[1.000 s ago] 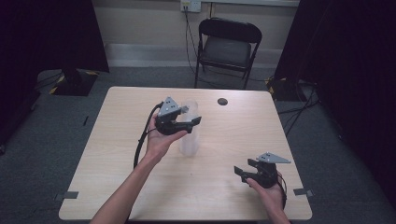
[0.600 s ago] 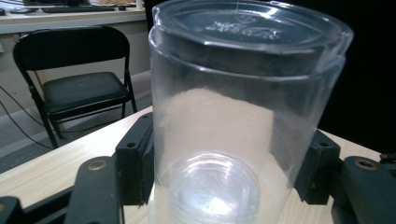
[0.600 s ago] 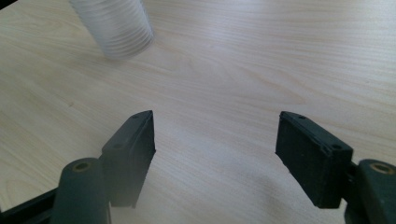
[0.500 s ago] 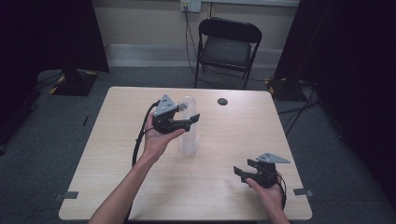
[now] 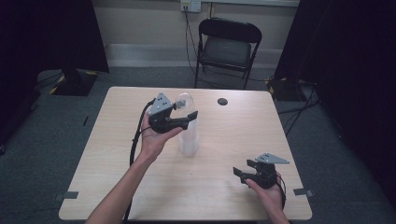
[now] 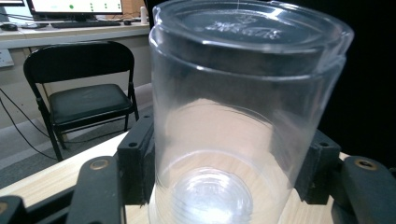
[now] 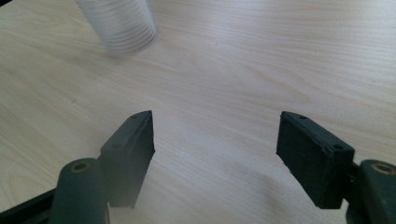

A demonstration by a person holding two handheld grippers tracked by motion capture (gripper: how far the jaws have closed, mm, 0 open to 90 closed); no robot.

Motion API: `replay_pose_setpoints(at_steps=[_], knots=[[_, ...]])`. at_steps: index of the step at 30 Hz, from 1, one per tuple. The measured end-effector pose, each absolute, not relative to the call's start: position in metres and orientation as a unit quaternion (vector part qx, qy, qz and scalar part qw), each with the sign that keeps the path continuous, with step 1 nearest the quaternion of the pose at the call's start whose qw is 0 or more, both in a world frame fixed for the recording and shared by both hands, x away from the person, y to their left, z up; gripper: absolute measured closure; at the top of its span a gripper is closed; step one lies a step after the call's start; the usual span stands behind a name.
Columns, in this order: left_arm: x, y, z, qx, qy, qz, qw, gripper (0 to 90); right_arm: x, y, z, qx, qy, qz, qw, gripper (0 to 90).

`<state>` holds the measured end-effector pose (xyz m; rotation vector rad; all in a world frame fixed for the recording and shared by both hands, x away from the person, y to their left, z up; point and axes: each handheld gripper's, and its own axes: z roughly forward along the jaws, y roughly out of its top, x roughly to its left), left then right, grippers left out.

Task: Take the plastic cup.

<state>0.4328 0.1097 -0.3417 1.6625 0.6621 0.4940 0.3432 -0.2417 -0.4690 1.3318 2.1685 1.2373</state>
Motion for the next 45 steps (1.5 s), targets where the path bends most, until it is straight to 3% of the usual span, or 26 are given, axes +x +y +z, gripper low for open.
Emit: replay_pose_setpoints(at_steps=[17,25,45], knots=[[0.417,0.130,-0.333,0.708,0.287,0.227,0.604,36.5,0.342,-0.241,-0.468,0.461,0.758,0.434,0.159,27.4],[0.405,0.144,-0.333,0.697,0.302,0.184,0.623,37.5,0.342,-0.240,-0.467,0.460,0.758,0.434,0.160,27.4],[0.380,0.167,-0.343,0.690,0.337,0.139,0.625,37.9,0.336,-0.226,-0.462,0.440,0.766,0.439,0.162,26.7]])
